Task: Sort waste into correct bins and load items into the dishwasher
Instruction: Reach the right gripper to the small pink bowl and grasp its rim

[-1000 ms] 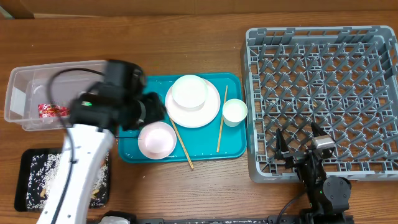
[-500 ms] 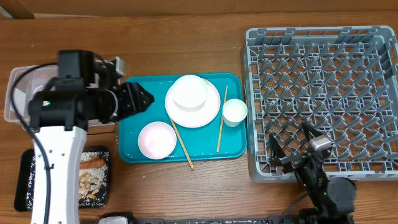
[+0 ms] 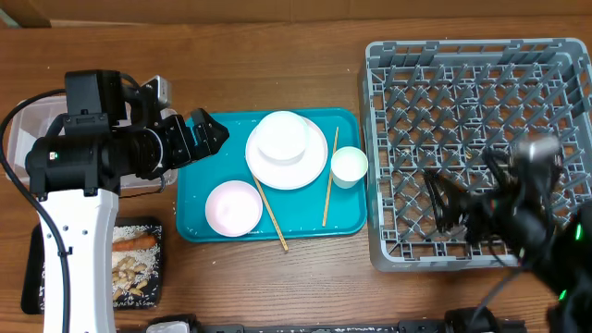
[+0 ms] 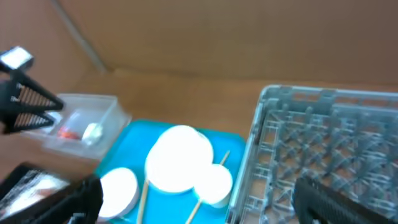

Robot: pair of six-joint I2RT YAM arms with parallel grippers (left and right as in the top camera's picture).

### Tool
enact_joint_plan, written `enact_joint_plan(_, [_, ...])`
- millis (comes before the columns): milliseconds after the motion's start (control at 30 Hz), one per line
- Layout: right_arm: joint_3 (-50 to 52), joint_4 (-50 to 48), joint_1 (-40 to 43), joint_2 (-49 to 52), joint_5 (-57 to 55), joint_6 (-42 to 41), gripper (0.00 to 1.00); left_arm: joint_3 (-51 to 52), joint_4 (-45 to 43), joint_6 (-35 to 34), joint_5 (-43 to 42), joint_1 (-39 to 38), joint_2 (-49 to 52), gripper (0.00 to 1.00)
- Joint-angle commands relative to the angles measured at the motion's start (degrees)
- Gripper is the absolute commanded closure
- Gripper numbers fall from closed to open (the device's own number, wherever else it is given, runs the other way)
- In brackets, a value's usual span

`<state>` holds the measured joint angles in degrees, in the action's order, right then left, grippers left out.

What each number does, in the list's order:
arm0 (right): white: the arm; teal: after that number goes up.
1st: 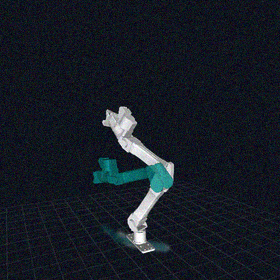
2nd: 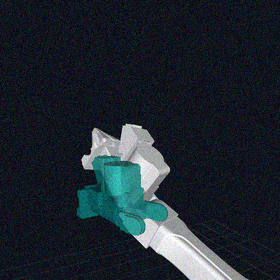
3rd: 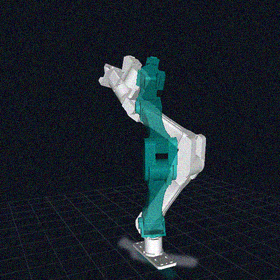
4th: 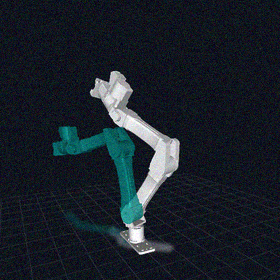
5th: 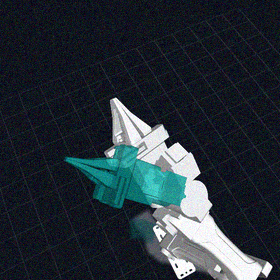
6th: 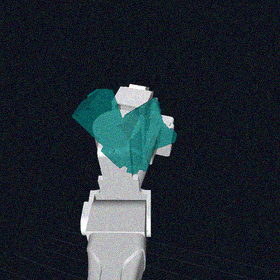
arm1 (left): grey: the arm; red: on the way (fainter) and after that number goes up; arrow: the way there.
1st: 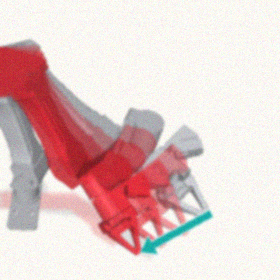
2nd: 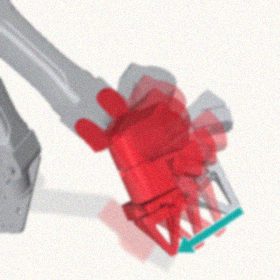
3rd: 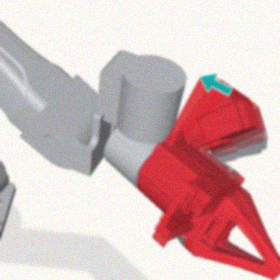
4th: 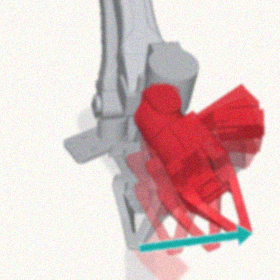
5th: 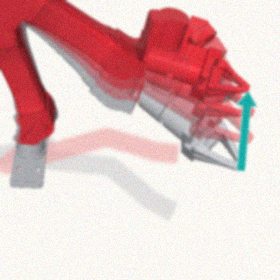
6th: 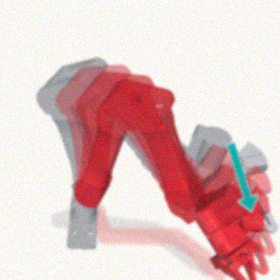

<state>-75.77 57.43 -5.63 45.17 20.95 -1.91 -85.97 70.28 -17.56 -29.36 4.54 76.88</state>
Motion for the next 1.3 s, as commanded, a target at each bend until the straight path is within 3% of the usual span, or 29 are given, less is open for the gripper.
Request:
enact_joint_plan(0, [-7.78,3.89,0.02,6.54,5.53,-0.26,0.0,-1.14,-0.2,0.66,-0.2,-0.07,-0.26,0.0])
enact_joint_plan(167, [-8.68,7.15,0.02,12.22,18.58,-2.4,0.0,-1.14,-0.74,0.61,4.44,0.07,-0.26,0.0])
enact_joint_plan(267, [-8.68,11.93,-0.96,17.42,16.26,-3.02,0.0,-1.14,-1.36,-2.97,6.91,1.05,-0.11,0.01])
enact_joint_plan(367, [-8.68,14.97,-3.58,22.21,9.4,-2.58,0.0,-1.14,-1.36,-5.05,6.73,2.38,0.11,0.34])
enact_joint_plan(433, [-8.68,16.04,-5.25,25.2,4.83,-2.62,0.0,-1.14,0.46,-4.76,6.64,2.56,0.28,0.46])
enact_joint_plan(500, [-8.68,16.68,-5.88,27.58,3.23,-2.62,0.0,-1.07,4.79,-4.35,8.39,2.49,0.68,0.51])
enact_joint_plan(567, [-8.68,16.9,-5.9,29.66,4.22,-2.67,0.0,-0.02,11.41,-1.7,14.91,2.03,1.09,0.5])
enact_joint_plan(700, [-8.68,16.74,-7.96,31.17,9.29,-2.95,0.0,3.56,15.47,-1.77,26.84,1.9,1.11,0.5])
enact_joint_plan(833, [-8.66,15.19,-15.78,32.39,1.16,-6.93,0.01,6.58,14.67,-1.73,31.43,3.3,1.14,0.44])
enact_joint_plan(933, [-8.61,13.22,-22.14,34.07,-2.54,-10.34,0.01,6.29,12.55,-1.05,29.62,5.81,1.09,0.44])
enact_joint_plan(1067, [-8.61,8.92,-29.94,37.77,-5.6,-14.38,0.0,3.61,8.66,9.33,13.86,8.13,1.09,0.43])
enact_joint_plan(1133, [-8.61,6.43,-33.77,40.5,-7.93,-16.28,0.0,1.4,7.19,11.21,7.5,9.31,1.09,0.41])
enact_joint_plan(1200, [-8.61,4.13,-36.59,43.08,-8.02,-16.63,0.0,-0.37,5.99,11.17,6.38,10.01,1.09,0.38])
enact_joint_plan(1267, [-8.61,1.55,-39.63,46.14,-8.07,-16.55,0.0,-1.53,4.76,11.15,6.4,10.6,1.09,0.21])
